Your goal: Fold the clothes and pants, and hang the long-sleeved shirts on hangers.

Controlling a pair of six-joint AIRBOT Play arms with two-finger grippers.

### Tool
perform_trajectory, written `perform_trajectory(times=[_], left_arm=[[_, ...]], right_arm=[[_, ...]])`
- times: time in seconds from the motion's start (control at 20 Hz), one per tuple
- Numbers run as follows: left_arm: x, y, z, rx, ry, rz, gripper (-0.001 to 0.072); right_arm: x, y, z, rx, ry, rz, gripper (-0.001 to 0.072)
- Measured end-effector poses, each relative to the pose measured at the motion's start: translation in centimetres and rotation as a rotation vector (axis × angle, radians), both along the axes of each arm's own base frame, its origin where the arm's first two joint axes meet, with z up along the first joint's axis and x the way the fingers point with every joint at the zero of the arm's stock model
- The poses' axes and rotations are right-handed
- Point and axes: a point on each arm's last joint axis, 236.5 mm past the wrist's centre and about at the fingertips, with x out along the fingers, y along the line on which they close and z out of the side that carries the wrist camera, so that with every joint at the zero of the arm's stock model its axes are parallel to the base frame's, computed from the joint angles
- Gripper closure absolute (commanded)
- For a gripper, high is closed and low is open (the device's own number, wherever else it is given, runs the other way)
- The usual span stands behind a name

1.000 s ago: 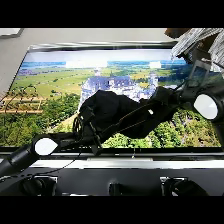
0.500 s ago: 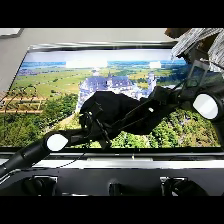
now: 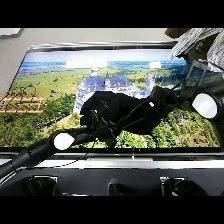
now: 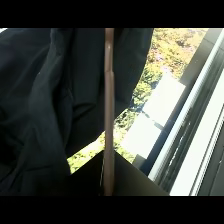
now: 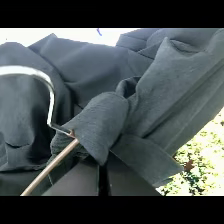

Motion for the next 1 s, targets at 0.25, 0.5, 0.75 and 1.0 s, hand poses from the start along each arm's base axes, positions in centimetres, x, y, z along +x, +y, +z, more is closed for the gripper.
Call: perform_trajectory(times=[0.25,0.5,0.75,1.0], left_arm=[[-0.7,-0.6,0.0,-0.004,0.002,-0.016,0.069],[-0.4,-0.6,0.4,-0.015,-0.01,-0.001,0.069],[-0.1,-0.6,0.6,-0.022,-0.018,0.01,0.069],[0.0,-0.6,0.6,-0.026,-0.014,0.016,0.069]], right_arm=[[0.0,-0.1,-0.3,-0.011,0.012,-0.002,0.0274],[-1.3,-1.5,0.3,-0.044,0.019,-0.019,0.0273],[-3.1,-7.0,3.8,-0.091,-0.086,-0.216,0.0165],[-2.8,-10.7,5.1,-0.066,-0.157,-0.482,0.0166]])
